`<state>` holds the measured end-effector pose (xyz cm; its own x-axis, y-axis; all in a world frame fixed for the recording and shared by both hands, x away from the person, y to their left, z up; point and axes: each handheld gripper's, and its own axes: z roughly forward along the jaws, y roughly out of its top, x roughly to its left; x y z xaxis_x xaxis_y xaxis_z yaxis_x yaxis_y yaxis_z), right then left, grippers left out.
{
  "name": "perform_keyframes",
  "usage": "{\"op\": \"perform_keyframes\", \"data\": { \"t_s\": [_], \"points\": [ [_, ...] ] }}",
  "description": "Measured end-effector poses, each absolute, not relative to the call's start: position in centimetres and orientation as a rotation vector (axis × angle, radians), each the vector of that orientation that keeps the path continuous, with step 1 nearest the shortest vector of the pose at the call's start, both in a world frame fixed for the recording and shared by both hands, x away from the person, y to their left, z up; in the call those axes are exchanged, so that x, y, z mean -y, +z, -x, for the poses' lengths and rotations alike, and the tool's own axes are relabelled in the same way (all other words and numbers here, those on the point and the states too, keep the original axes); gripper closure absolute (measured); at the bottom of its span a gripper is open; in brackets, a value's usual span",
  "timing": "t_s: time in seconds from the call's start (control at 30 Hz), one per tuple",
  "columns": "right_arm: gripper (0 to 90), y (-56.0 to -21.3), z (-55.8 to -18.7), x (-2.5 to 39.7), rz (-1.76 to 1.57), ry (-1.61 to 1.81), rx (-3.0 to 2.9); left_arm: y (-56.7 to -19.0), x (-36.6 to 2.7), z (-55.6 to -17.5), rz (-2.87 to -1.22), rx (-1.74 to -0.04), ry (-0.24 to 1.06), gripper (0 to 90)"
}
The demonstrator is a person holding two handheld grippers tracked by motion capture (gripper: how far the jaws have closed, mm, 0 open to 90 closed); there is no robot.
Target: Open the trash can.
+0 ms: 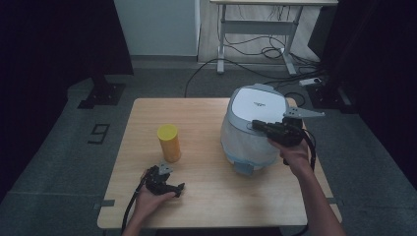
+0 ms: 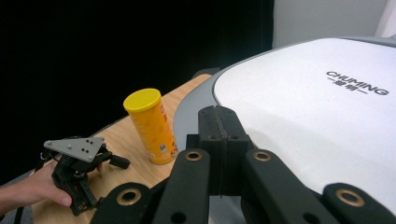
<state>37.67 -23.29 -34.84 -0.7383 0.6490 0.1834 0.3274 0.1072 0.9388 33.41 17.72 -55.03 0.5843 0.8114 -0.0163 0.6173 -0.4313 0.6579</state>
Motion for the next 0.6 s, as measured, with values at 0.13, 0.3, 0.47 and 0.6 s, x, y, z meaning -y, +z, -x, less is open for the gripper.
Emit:
{"op": "perform_keyframes", "data": {
  "t_s": [0.13,0.3,0.47,0.6],
  "points": [
    [89.4,-34.93,-37.49,23.39,-0.956,1.670,-2.116,-55.03,-17.72,-33.41,-2.191,-1.130,0.404,0.0],
    [89.5,-34.93,-37.50,23.45,-0.957,1.671,-2.123,-55.03,-17.72,-33.40,-2.190,-1.131,0.404,0.0],
    [89.5,-35.07,-37.52,23.53,-0.956,1.688,-2.117,-55.03,-17.72,-33.40,-2.190,-1.131,0.404,0.0],
    [89.5,-35.09,-37.51,23.52,-0.953,1.685,-2.119,-55.03,-17.72,-33.40,-2.190,-1.131,0.405,0.0]
  ]
}}
